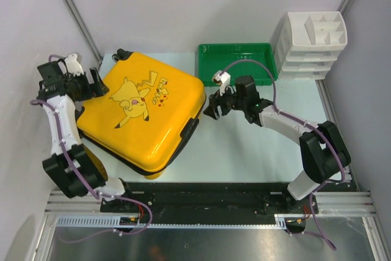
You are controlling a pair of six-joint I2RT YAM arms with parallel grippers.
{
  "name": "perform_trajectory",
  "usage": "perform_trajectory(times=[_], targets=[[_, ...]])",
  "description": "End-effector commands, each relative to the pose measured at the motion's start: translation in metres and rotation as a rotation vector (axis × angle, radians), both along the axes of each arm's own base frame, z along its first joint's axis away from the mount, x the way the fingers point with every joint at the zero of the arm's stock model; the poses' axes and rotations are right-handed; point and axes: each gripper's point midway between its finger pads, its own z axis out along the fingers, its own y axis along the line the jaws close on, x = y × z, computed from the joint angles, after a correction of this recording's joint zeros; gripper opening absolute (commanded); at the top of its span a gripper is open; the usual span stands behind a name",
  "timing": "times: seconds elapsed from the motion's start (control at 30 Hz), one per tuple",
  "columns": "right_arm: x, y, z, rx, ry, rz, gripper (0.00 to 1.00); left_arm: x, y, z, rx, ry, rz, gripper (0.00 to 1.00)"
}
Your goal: Open, take out, and arrange the luggage
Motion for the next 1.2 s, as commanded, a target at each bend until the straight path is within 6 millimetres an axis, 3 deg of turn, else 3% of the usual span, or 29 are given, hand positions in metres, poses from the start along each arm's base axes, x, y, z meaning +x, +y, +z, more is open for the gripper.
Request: perform_trajectory(times=[0.0,0.1,0.17,0.27,0.43,0.47,0.5,0.53,0.57,0.63,0.77,0.87,0.97,1.03,1.1,1.13,1.17], targets=[[-0.021,0.024,-0.001,0.026,0.026,0.032,0.71,0.023,0.014,-0.007,-0.020,0.032,0.006,0.96],[-0.012,0.042,0.006,0.080,-0.037,0.040,0.71,0.025,0.012,-0.029,-0.058,0.081,-0.010,0.93],[0.000,0.044,0.000,0.082,-0.065,0.020,0.70,0.018,0.004,-0.038,-0.084,0.093,-0.035,0.92],[0.023,0.049,0.005,0.104,-0.173,-0.003,0.71,-0.006,-0.008,-0.055,-0.102,0.128,-0.042,0.91],[0.077,0.060,0.034,0.173,-0.314,-0.104,0.70,-0.054,-0.031,-0.078,-0.106,0.165,-0.040,0.91],[0.085,0.063,0.024,0.165,-0.311,-0.113,0.70,-0.060,-0.033,-0.081,-0.103,0.171,-0.037,0.91],[0.096,0.069,0.043,0.198,-0.359,-0.120,0.70,-0.067,-0.034,-0.089,-0.101,0.191,-0.027,0.91],[0.102,0.073,0.043,0.203,-0.367,-0.124,0.70,-0.071,-0.034,-0.086,-0.087,0.180,-0.021,0.92],[0.110,0.077,0.036,0.201,-0.363,-0.125,0.70,-0.074,-0.034,-0.088,-0.081,0.183,-0.015,0.94],[0.123,0.085,0.051,0.223,-0.381,-0.131,0.70,-0.075,-0.031,-0.085,-0.060,0.174,-0.003,0.96],[0.138,0.082,0.058,0.216,-0.402,-0.157,0.71,-0.058,-0.025,-0.079,-0.084,0.163,-0.009,0.96],[0.140,0.065,0.066,0.203,-0.376,-0.165,0.72,-0.035,-0.025,-0.068,-0.128,0.133,-0.047,0.95],[0.125,0.046,0.066,0.167,-0.297,-0.118,0.74,-0.022,-0.028,-0.022,-0.096,0.014,-0.114,0.97],[0.108,0.037,0.084,0.172,-0.287,-0.074,0.76,-0.026,-0.028,-0.005,-0.054,-0.018,-0.124,1.00],[0.084,0.032,0.072,0.137,-0.208,-0.026,0.76,-0.039,-0.028,0.007,0.004,-0.016,-0.129,1.00],[0.072,0.029,0.085,0.142,-0.213,-0.010,0.76,-0.046,-0.029,0.008,0.020,-0.002,-0.129,1.00],[0.058,0.026,0.070,0.118,-0.153,0.006,0.76,-0.059,-0.029,0.002,0.022,0.050,-0.117,1.00]])
